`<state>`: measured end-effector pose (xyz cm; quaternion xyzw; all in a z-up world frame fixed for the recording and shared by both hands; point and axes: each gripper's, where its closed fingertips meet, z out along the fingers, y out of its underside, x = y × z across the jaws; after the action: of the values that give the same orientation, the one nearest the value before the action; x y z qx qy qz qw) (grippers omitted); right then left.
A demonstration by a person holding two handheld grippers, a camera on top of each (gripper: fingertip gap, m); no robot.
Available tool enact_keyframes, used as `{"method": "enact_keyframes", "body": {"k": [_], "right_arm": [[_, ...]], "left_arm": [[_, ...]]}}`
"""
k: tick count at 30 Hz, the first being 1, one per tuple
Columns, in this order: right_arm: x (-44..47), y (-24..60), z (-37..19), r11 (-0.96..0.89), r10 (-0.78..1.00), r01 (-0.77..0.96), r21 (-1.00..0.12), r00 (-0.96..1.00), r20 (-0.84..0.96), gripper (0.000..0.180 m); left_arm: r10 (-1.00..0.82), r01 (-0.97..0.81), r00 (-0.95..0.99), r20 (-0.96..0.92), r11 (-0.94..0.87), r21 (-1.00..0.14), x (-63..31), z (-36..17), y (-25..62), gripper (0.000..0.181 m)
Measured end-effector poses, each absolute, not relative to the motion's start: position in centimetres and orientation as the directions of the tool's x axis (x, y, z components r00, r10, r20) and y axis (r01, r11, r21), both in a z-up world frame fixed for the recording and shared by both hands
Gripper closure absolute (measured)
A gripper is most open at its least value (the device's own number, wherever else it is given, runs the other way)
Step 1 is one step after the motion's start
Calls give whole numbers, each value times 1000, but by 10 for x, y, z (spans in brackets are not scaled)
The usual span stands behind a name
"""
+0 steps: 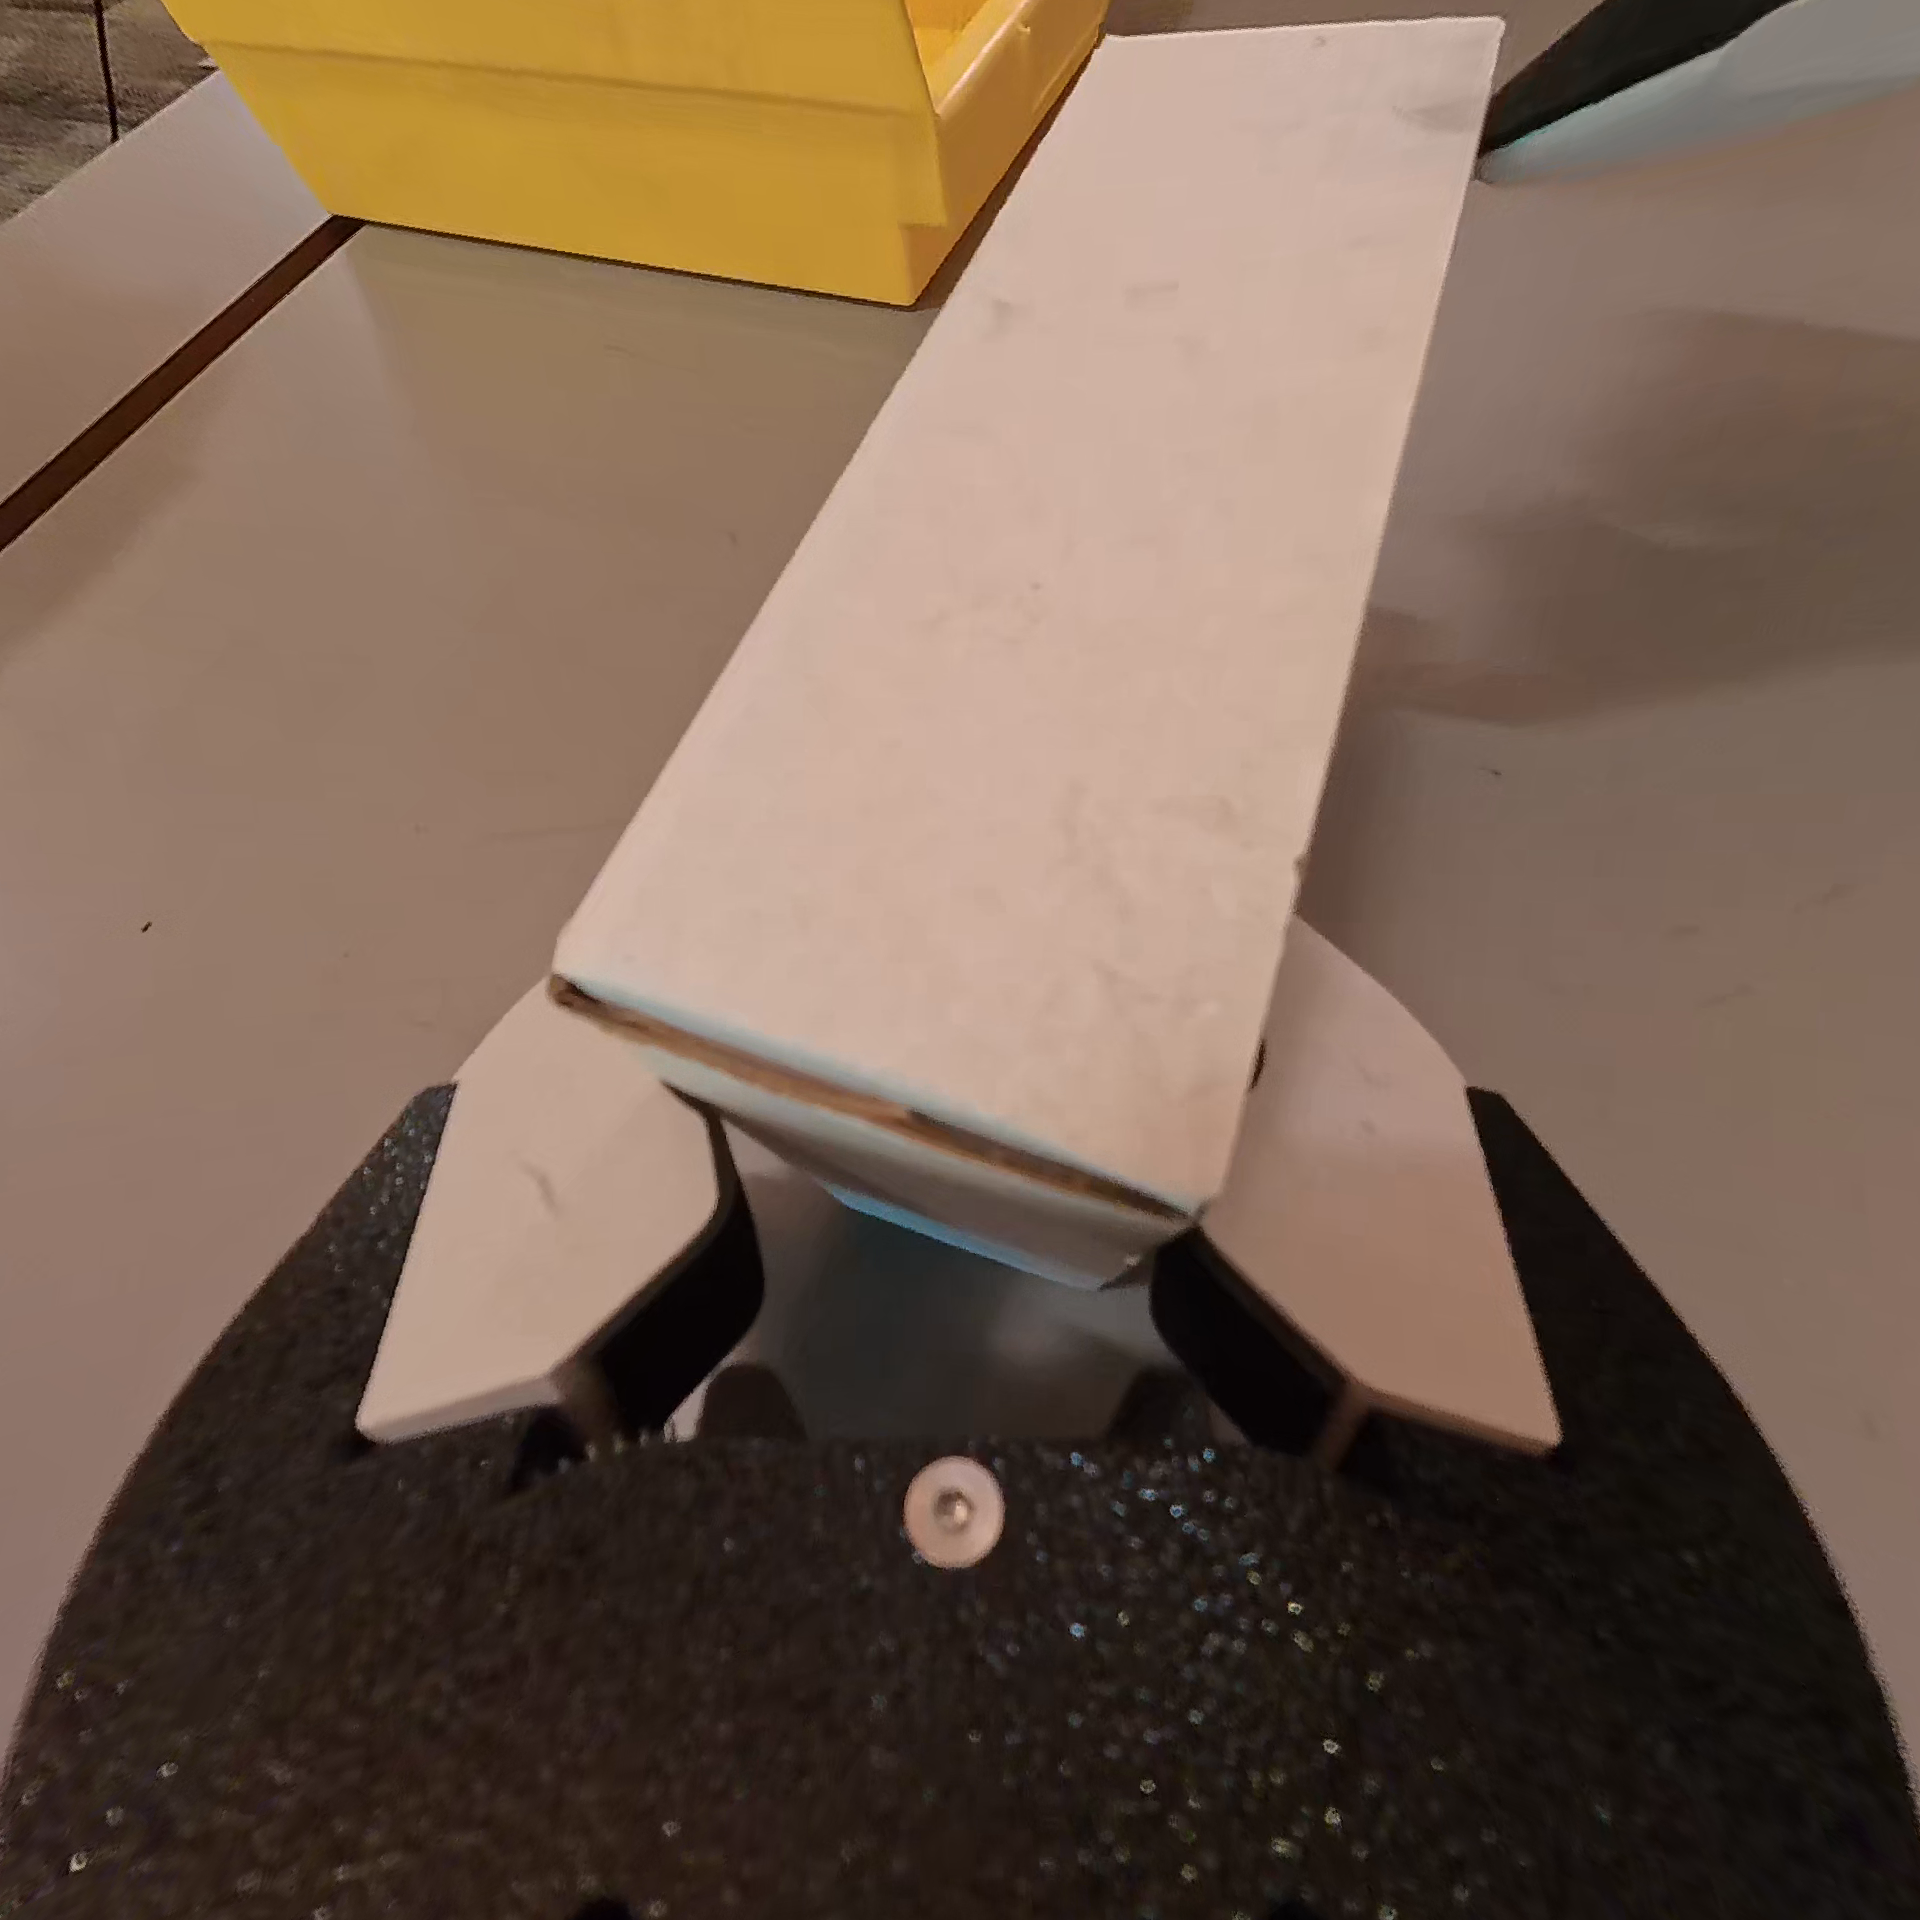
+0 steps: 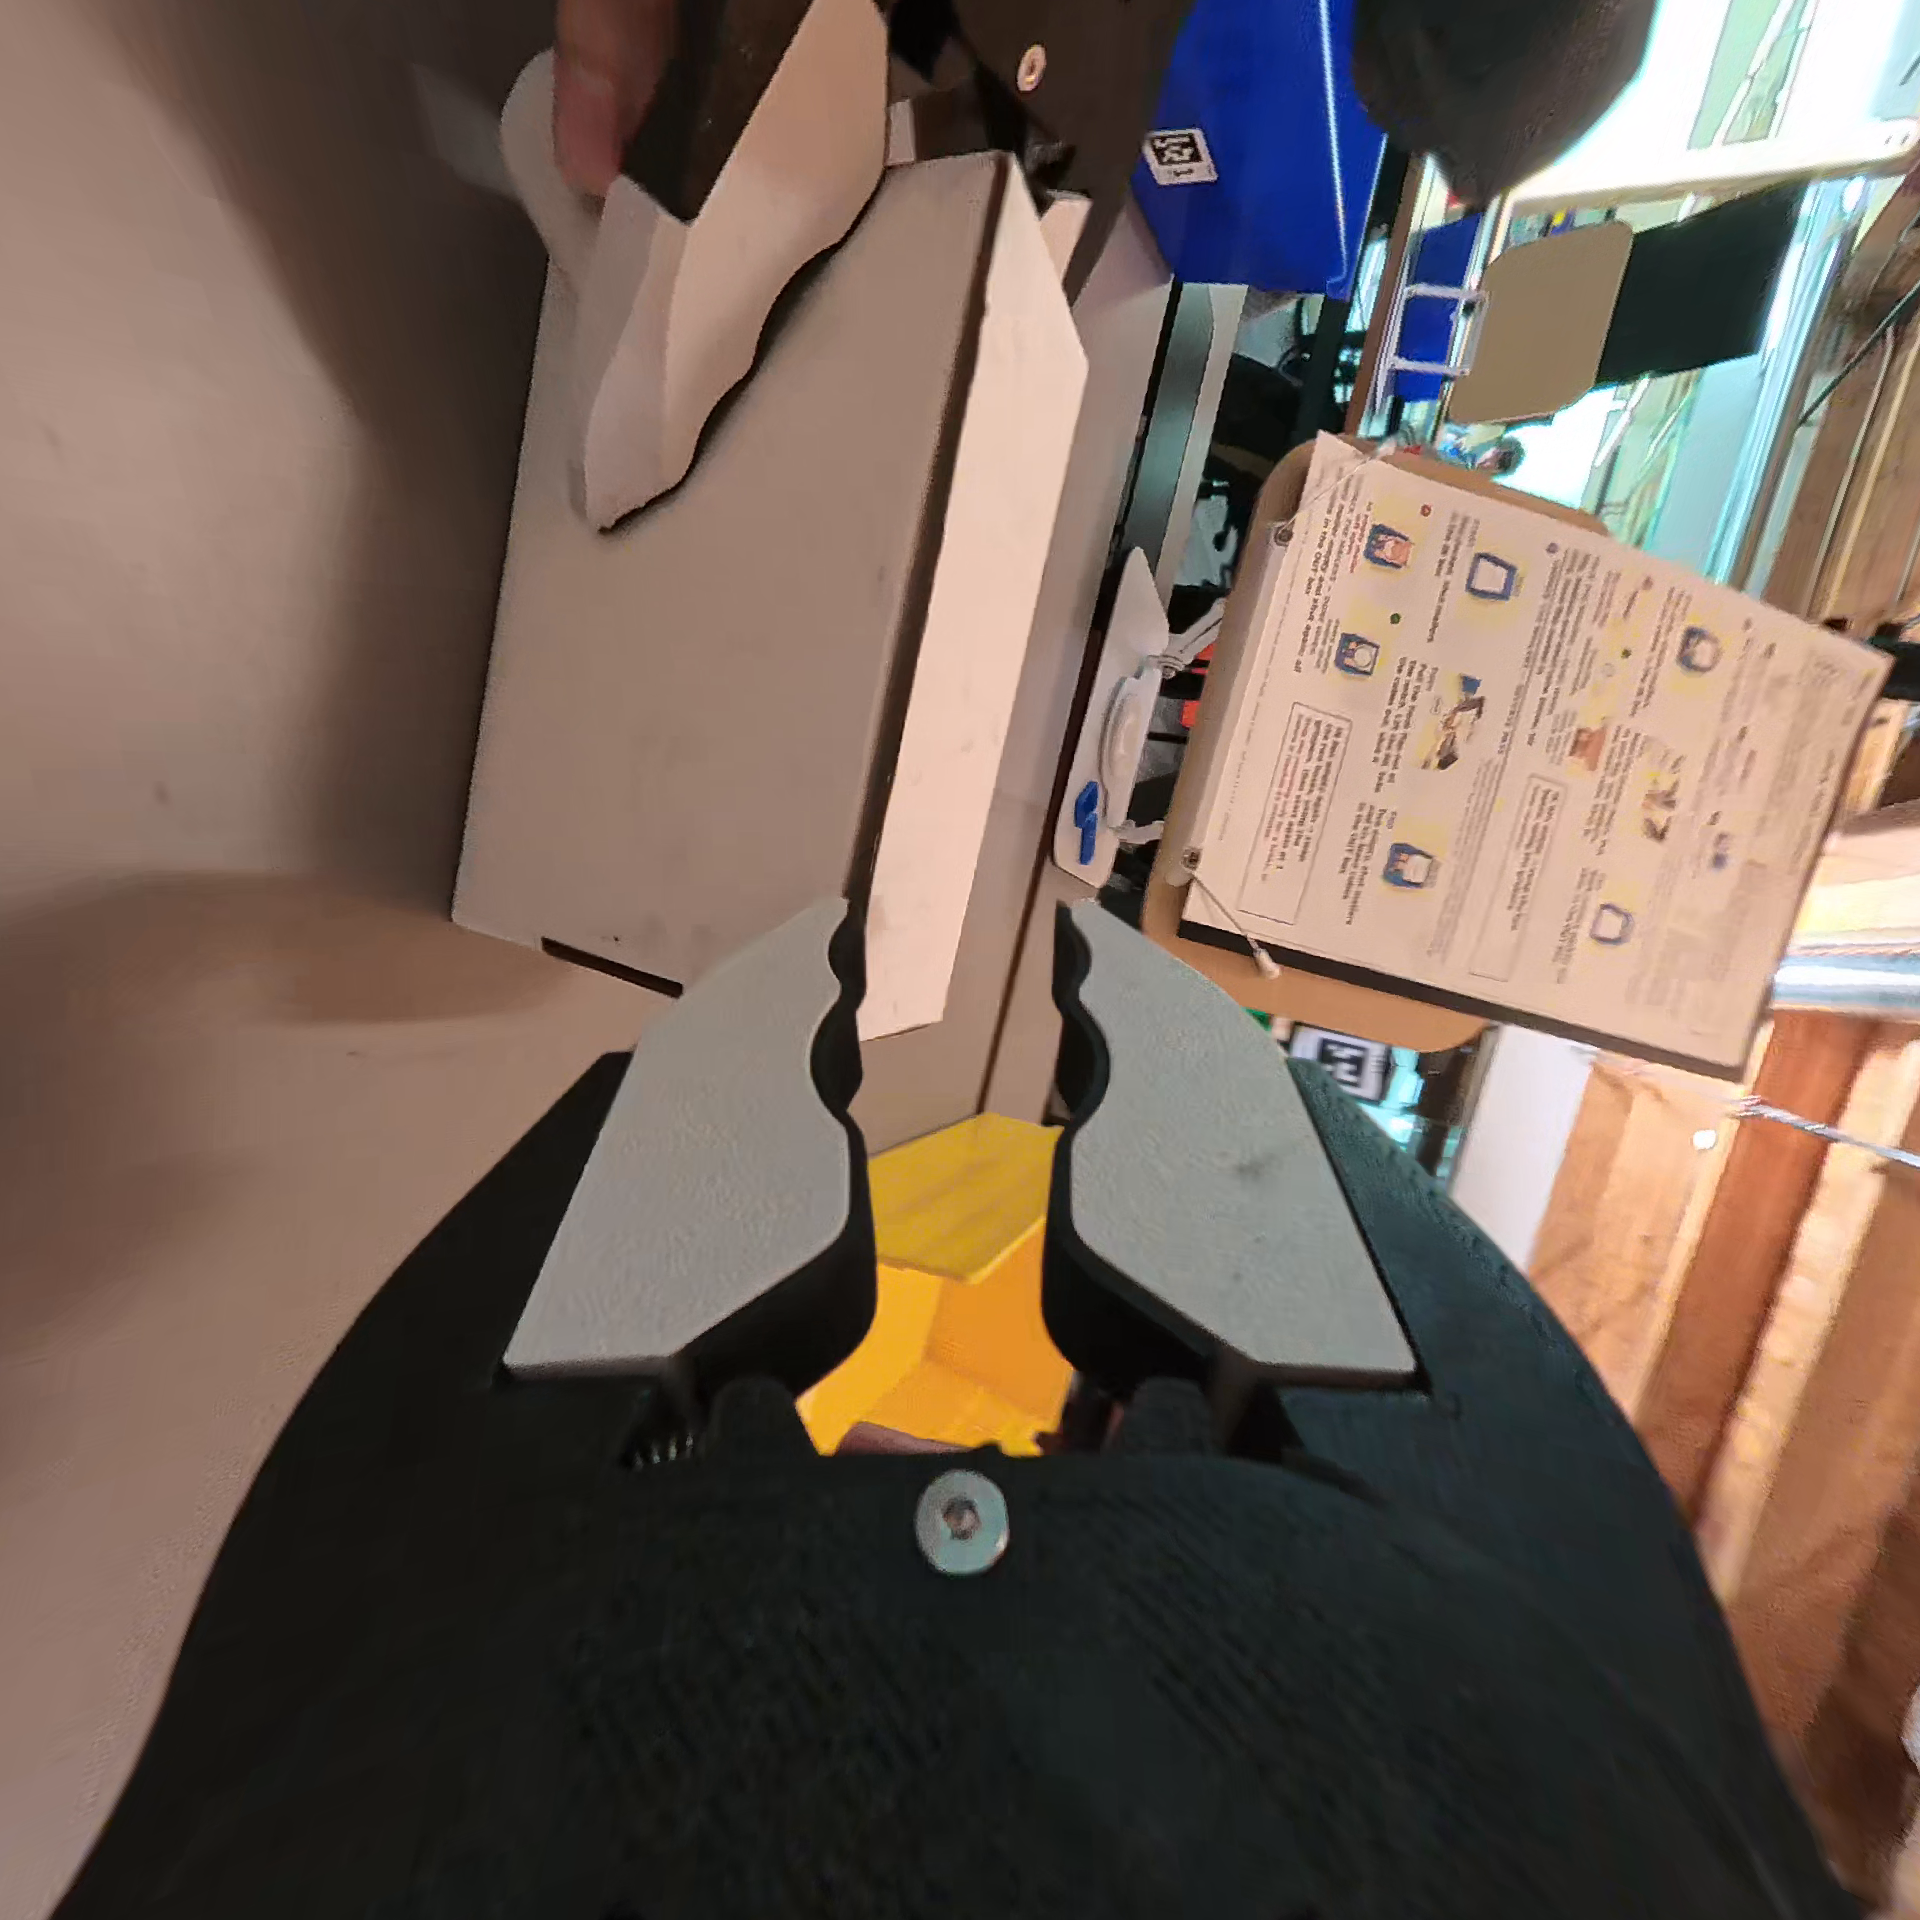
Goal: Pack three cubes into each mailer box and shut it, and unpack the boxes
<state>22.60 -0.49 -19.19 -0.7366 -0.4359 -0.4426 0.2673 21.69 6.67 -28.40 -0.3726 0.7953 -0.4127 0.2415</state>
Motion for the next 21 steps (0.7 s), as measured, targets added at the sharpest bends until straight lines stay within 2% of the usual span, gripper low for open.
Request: {"method": "enact_keyframes", "body": {"k": [2, 3, 6, 9, 11, 13, 15, 21], "right_arm": [[227, -5, -194, -478, 428, 877, 48, 185, 885, 150], [227, -6, -197, -487, 439, 872, 47, 198, 877, 159], [230, -3, -193, -502, 366, 864, -20, 233, 901, 175], [234, -1, -190, -543, 306, 831, -124, 333, 892, 178], [234, -3, -193, -549, 338, 830, -93, 322, 884, 178], [232, -4, -190, -534, 367, 844, -38, 272, 890, 169], [231, -3, -184, -543, 359, 838, -54, 290, 887, 154], [224, -7, -186, -526, 455, 850, -33, 313, 834, 144]], "left_arm": [[-795, -393, -601, -82, 384, -835, 217, -284, 67, 86], [-799, -395, -596, -85, 383, -835, 218, -284, 68, 86], [-813, -402, -573, -101, 386, -830, 219, -285, 71, 88], [-815, -404, -570, -102, 386, -829, 221, -285, 71, 88], [-812, -402, -575, -103, 389, -829, 221, -285, 69, 87], [-805, -400, -585, -96, 390, -829, 220, -285, 68, 87], [-795, -404, -601, -79, 387, -829, 219, -286, 66, 88], [-777, -412, -627, -54, 390, -824, 217, -288, 63, 91]]}}
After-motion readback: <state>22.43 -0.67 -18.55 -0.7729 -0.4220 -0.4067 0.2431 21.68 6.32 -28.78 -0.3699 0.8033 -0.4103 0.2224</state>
